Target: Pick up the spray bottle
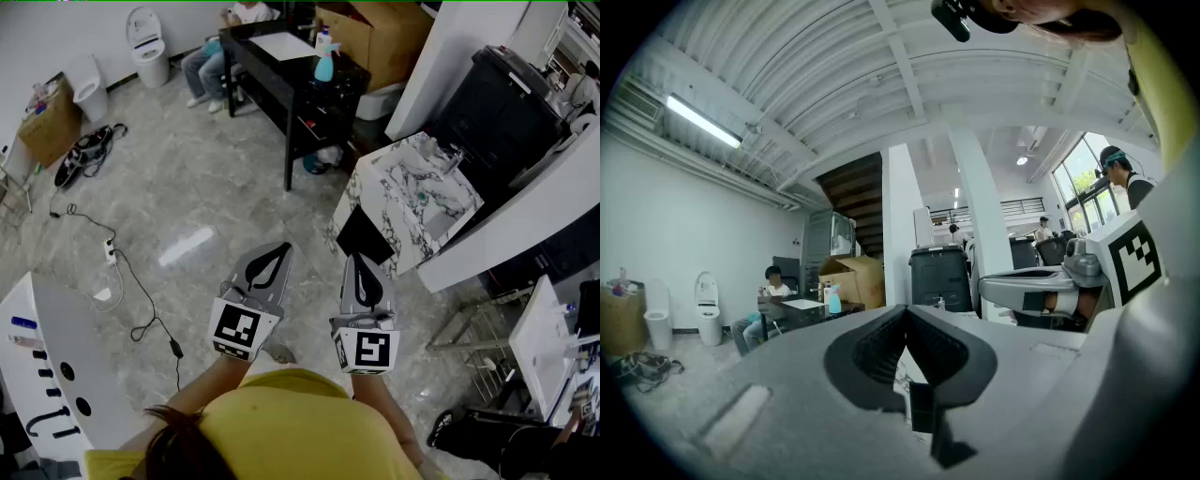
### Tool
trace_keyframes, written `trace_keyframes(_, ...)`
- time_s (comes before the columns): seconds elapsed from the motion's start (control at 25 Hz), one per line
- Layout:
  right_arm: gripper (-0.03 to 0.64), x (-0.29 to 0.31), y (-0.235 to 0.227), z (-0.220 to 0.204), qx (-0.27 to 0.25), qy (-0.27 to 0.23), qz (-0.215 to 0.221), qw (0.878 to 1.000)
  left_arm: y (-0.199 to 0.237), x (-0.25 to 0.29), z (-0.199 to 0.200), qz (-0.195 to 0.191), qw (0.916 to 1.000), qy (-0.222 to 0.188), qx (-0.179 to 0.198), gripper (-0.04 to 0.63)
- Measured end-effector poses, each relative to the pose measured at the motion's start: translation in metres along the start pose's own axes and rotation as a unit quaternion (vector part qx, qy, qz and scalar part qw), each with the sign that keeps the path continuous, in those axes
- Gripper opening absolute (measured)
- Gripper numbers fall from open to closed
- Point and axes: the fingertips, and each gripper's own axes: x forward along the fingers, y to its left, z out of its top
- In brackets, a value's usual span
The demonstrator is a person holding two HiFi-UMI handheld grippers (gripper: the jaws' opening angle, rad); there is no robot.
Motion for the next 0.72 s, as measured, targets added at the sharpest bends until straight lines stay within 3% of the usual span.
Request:
trace_keyframes(0.36, 0.000, 0.013, -0.014, -0.022, 0.022, 0.009, 0.009, 1.000, -0.003, 0.018, -0.015, 0.002, 0.9999, 0.011, -0.006, 0.006)
trace_keyframes(0.72, 0.044, 0.074, -0.029, -0.047, 0.025, 0.018, 0.019, 0.999, 0.039, 0.076, -0.031, -0.007, 0.9998, 0.014, -0.011, 0.006)
